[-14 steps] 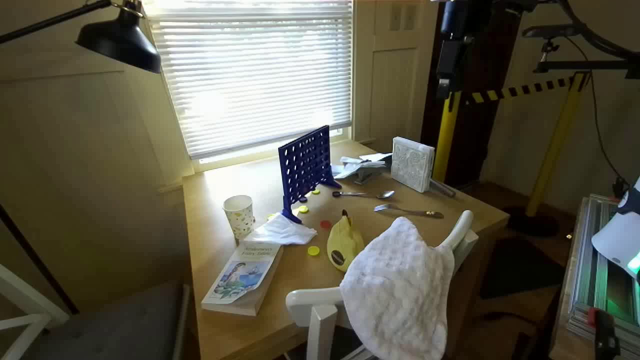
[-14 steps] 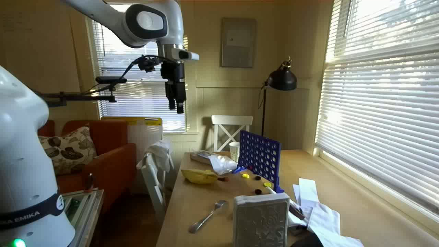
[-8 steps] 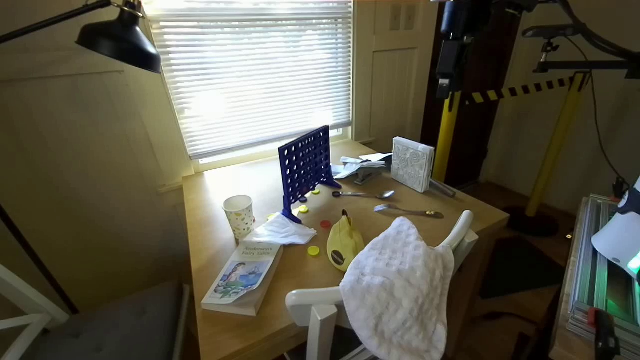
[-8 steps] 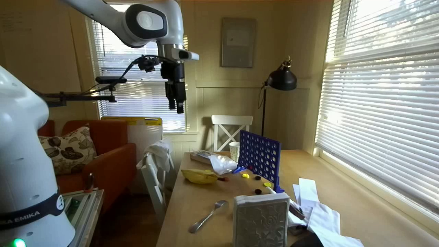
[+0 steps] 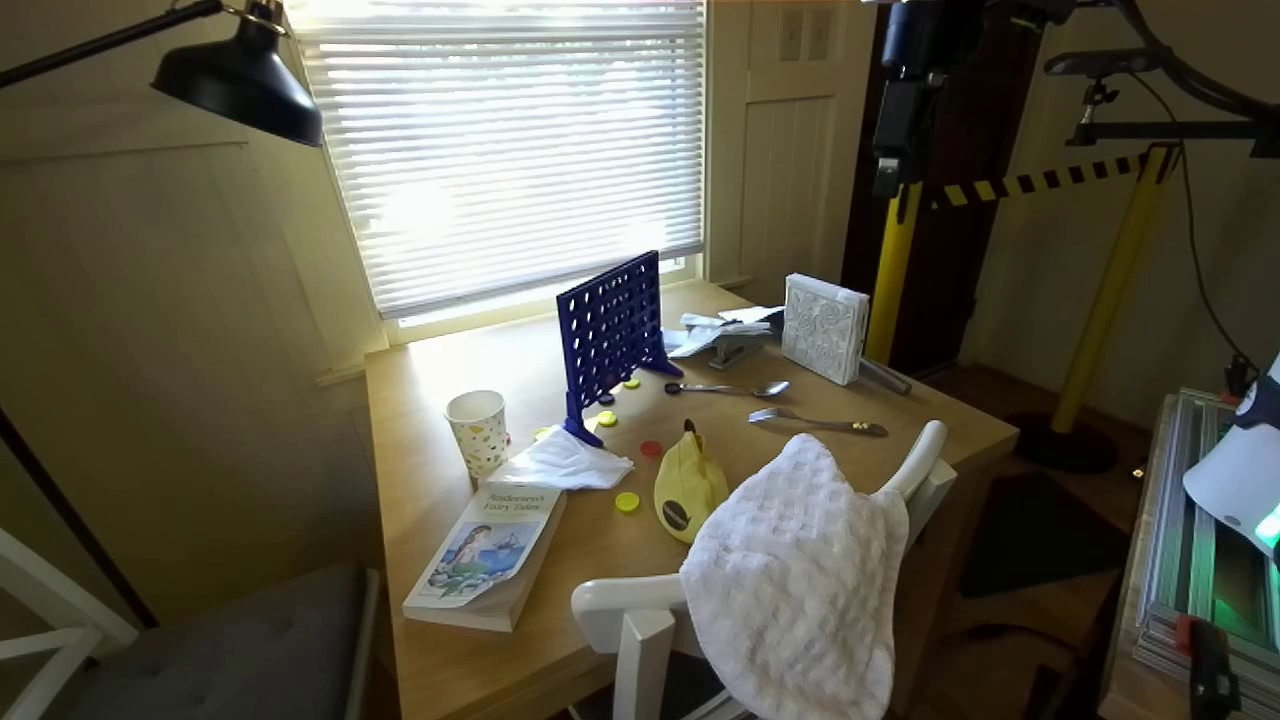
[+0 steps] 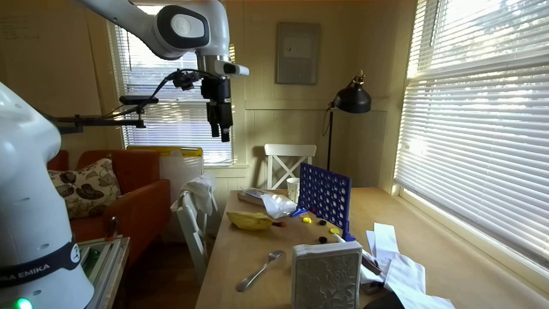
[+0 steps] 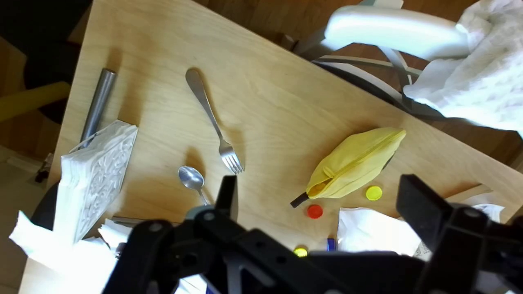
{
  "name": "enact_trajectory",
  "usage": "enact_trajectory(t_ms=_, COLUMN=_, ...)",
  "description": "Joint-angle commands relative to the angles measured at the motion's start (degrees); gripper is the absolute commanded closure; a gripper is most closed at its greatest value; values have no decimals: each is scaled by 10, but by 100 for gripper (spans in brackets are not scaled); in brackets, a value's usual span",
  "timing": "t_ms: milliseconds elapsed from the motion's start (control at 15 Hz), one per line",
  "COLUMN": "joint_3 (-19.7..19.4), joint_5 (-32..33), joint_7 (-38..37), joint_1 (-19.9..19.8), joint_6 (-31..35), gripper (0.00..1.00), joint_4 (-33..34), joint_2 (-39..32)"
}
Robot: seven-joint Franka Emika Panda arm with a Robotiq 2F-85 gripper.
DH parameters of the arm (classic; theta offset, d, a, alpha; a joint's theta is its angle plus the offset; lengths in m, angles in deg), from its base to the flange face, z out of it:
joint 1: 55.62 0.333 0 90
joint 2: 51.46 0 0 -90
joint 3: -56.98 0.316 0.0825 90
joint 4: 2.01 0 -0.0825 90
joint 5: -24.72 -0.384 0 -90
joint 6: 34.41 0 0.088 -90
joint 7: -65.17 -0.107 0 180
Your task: Move the bag to the right, move the book slightly backward, pick up the blue object and move it to the right
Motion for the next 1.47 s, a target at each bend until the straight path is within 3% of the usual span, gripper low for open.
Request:
enact_trajectory(t_ms=0, joint_3=-2, joint_5=1, joint_7=-1, joint_1=3, joint_6=-1, gripper=0, joint_4=1, joint_2=0)
enact_trajectory(t_ms=133, joint_3=-2, joint_5=1, joint_7=-1, joint_1=3, joint_6=-1, gripper=0, joint_4=1, joint_2=0)
enact_trajectory(t_ms=267, joint_3=2, joint_5=6, joint_7=-32, joint_1=-12, joint_6=52, gripper=0, joint_4=-10, joint_2=-15)
enact_trajectory(t_ms=467, joint_3=17, joint_5=22, joint_7=-102, joint_1=-39, joint_6=145, gripper=0, joint_4=-9, joint_2=-89)
enact_trajectory(t_ms=600, joint_3=17, joint_5=21, joint_7=-122, joint_1=-45, joint_6=170, gripper=0, joint_4=11, joint_2=-162)
enact_trajectory(t_ms=867, joint_3=3, joint_5=-4, joint_7=-75, joint_1=-22, joint_6=170, gripper=0, joint_4=55, joint_2=-301)
enact_trajectory(t_ms=1000, joint_3=-3, joint_5=-30, joint_7=-9, joint_1=-13, joint_6=163, gripper=0, joint_4=89, joint_2=-369)
enact_trajectory(t_ms=1200, joint_3=-3, joint_5=-12, joint_7=22, joint_1=-10, joint_6=145, gripper=0, joint_4=139, joint_2=-451)
enact_trajectory(t_ms=1333, joint_3=-8, joint_5=14, joint_7=10, joint_1=-3, joint_6=114, gripper=0, joint_4=163, joint_2=-476)
enact_trajectory(t_ms=1400, joint_3=-7, joint_5=-6, joint_7=7, joint_1=-6, joint_6=151, gripper=0, joint_4=119, joint_2=-442)
